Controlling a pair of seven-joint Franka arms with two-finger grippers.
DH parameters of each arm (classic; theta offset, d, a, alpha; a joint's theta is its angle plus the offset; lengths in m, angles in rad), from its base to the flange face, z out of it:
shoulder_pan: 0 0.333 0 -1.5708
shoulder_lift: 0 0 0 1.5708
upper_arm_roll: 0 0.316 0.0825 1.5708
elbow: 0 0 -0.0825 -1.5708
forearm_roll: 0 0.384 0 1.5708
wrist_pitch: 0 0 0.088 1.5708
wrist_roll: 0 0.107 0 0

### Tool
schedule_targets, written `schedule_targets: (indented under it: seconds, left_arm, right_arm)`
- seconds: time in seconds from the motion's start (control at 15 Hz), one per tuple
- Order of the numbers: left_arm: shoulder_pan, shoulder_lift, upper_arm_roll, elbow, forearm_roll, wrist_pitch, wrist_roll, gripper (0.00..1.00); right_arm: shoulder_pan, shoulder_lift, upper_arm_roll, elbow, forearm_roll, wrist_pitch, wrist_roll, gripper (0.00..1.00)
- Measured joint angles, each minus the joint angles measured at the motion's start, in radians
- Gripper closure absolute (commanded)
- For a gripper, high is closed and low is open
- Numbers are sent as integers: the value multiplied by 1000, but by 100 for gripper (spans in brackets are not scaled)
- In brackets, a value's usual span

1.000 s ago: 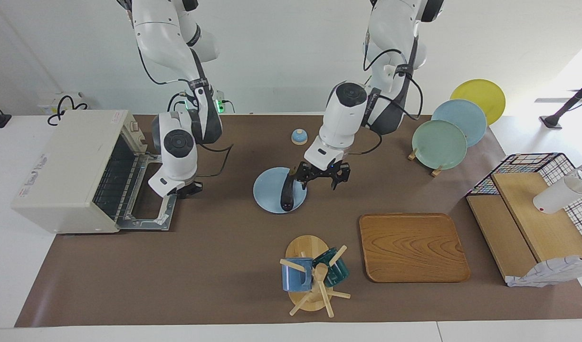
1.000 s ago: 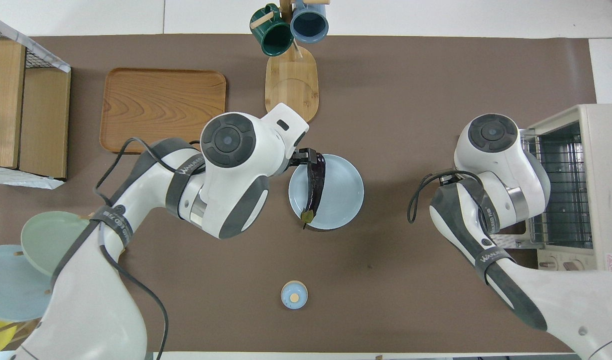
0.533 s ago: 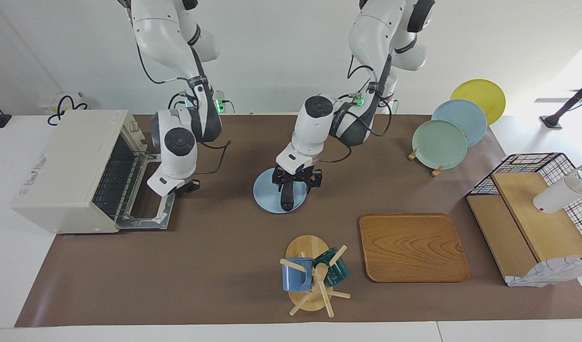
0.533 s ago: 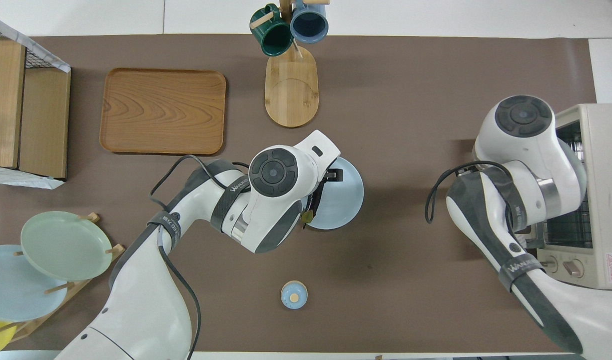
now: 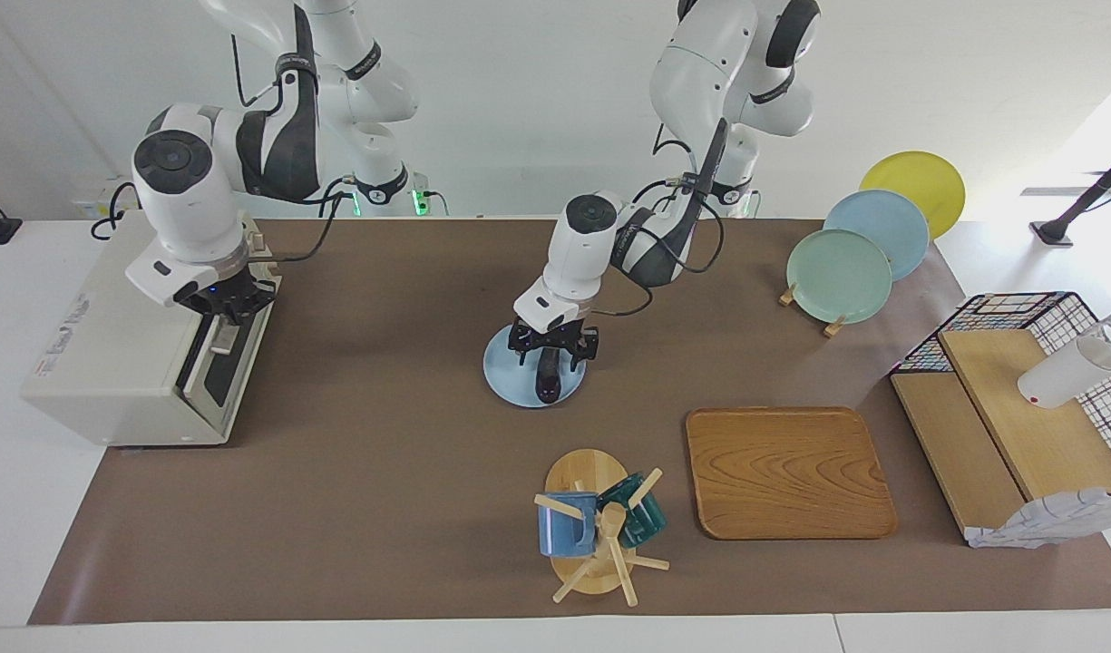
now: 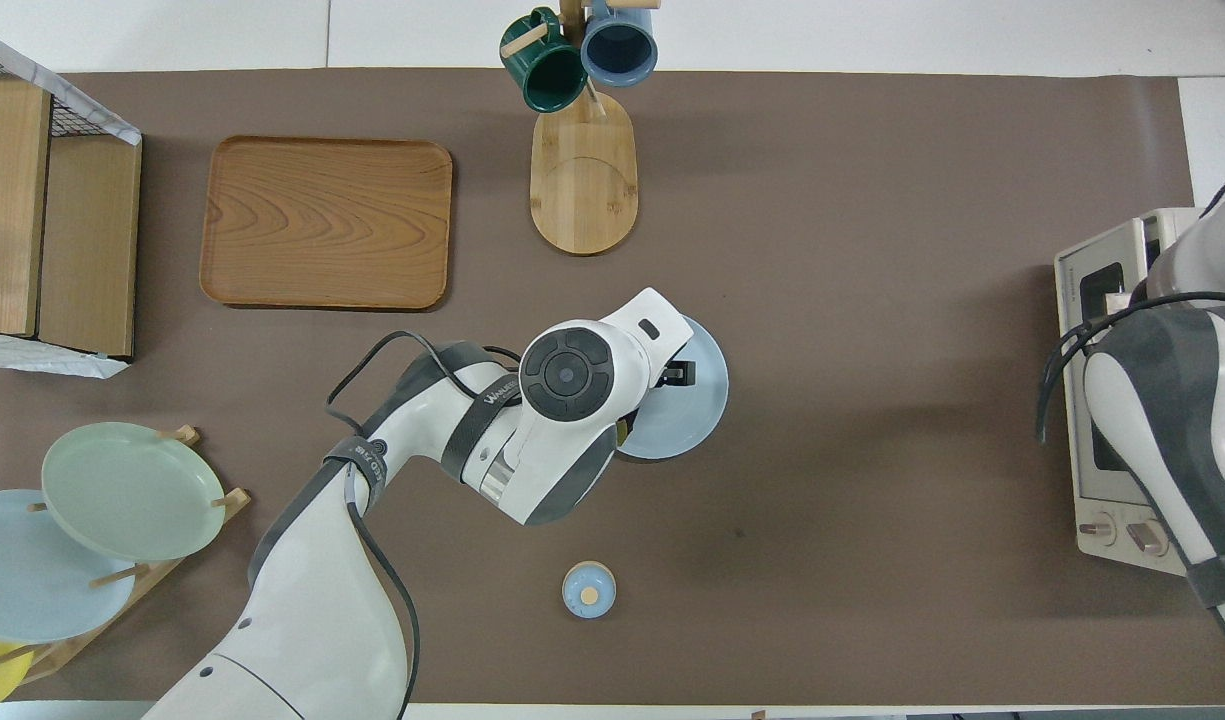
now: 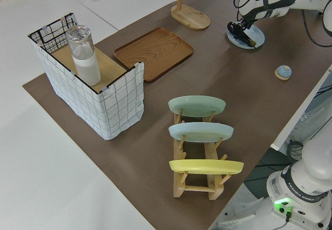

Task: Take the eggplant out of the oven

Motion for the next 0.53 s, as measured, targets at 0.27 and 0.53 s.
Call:
schedule_targets:
  seconds: [0.27,0.53]
  left_arm:
    - [0,0,1,-1,0,1,0,62]
    - [0,0,2,0,0,1,-22,100]
  right_arm:
    - [4,-3,4,75,68,-100,-1,52]
    - [12,-15,18,207,199,-235,-1,42]
